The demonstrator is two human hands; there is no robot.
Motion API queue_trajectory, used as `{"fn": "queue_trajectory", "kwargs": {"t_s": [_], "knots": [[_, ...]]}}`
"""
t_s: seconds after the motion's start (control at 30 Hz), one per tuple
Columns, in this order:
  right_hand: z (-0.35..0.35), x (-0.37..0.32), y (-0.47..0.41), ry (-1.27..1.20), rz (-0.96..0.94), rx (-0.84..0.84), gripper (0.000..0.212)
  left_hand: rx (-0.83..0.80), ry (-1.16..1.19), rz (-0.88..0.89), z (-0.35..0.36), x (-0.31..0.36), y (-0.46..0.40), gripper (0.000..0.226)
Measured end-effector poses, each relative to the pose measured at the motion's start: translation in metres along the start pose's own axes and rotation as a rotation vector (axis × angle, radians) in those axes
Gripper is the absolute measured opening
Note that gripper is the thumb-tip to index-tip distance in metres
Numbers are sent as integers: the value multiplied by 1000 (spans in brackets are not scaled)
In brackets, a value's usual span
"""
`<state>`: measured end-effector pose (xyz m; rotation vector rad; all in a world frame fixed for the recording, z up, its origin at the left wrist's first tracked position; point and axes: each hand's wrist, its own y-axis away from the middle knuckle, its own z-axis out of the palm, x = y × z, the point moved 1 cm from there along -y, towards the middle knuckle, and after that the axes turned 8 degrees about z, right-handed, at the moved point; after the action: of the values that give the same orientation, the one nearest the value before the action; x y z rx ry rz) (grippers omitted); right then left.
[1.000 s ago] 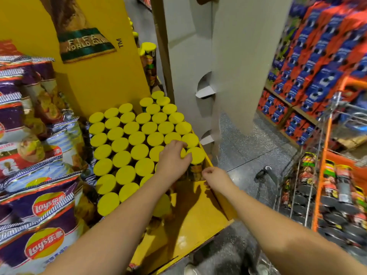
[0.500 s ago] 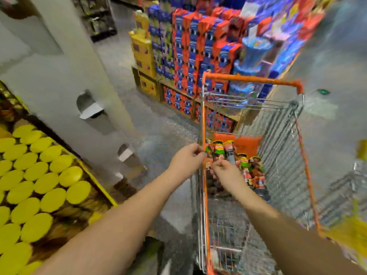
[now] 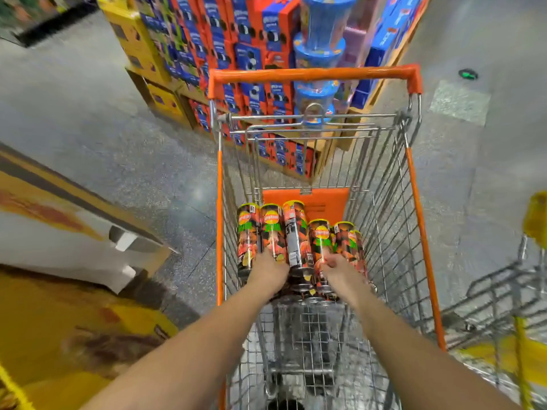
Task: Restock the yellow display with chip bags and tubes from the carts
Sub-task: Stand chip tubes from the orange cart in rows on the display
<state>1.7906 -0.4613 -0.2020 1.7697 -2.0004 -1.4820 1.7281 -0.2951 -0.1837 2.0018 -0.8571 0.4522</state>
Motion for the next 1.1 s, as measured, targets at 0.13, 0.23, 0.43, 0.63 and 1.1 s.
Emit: {"fn": "queue_trajectory", "kwargs": {"t_s": [0.13, 0.23, 0.43, 0.63, 1.1], "knots": [[14, -15, -37, -93, 74, -54, 54, 18, -113, -122, 25, 1, -33, 68], [26, -20, -56, -115, 113, -110, 60, 97, -197, -204, 34, 5, -47, 61], [21, -8, -74, -305, 199, -252, 82, 180, -82, -318, 44, 2, -71, 58], [19, 11, -72, -369, 245, -282, 89, 35, 55, -258, 57, 3, -67, 74], [10, 7, 20, -406, 31, -237, 97, -13, 207, 11, -11, -3, 26, 67]]}}
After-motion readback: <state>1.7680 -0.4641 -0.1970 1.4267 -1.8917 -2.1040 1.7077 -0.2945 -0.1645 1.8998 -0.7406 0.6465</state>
